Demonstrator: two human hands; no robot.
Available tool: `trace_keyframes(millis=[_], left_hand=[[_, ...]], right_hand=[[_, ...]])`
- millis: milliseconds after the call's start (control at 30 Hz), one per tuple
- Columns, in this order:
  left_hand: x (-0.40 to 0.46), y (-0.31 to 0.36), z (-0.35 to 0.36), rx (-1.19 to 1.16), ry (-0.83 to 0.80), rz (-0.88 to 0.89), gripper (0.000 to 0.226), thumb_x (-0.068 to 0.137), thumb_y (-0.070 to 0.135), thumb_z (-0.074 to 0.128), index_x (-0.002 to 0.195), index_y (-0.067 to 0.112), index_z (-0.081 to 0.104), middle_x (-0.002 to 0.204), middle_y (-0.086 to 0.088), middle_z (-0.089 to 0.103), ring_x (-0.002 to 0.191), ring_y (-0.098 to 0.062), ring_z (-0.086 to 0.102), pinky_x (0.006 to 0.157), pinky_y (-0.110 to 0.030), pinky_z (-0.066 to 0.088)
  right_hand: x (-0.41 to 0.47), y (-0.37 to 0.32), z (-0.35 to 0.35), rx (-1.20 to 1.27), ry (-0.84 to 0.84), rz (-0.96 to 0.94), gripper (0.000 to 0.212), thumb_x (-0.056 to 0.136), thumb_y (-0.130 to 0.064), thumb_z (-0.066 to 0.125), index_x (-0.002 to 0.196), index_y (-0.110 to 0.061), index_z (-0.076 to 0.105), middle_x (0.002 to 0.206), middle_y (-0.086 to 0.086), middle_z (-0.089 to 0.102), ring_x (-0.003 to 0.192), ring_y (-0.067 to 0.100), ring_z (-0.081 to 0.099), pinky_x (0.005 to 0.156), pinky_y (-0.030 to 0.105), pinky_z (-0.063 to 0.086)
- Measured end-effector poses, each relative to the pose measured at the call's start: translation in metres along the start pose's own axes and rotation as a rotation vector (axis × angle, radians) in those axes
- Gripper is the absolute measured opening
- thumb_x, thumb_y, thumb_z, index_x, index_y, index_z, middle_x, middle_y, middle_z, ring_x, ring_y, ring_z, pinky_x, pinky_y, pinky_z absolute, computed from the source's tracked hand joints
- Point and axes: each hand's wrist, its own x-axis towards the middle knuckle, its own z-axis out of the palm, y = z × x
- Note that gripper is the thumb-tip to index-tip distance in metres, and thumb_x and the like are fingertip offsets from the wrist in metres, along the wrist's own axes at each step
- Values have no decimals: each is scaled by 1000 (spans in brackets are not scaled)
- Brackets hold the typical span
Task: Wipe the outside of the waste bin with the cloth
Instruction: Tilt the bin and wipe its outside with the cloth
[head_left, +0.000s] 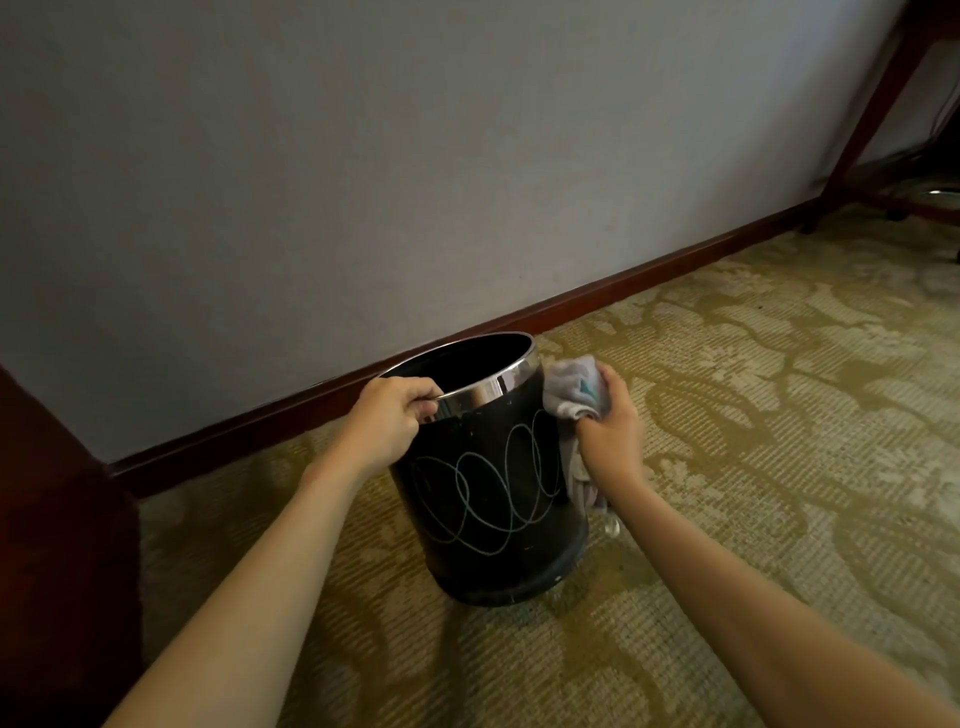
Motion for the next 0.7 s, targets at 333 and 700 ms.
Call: trace_keyframes(millis=[333, 700], left_hand=[[2, -7, -2, -39, 161, -112, 25, 90, 5, 53, 78, 21, 68, 78, 0, 65, 77, -10, 59, 62, -16, 39], [7, 3, 3, -42, 167, -168, 24, 90, 9, 55, 79, 27, 66, 87, 0, 64, 85, -15, 58, 75, -27, 41]], right_hand=[[-14, 34, 1, -421, -89, -190, 61, 80, 4, 51, 135, -22, 48, 125, 0, 54, 114, 22, 47, 101, 45, 38], [-2, 26, -3, -236, -105, -18, 51, 85, 5, 47, 129, -20, 53, 114, 4, 61, 104, 24, 60, 89, 44, 51]])
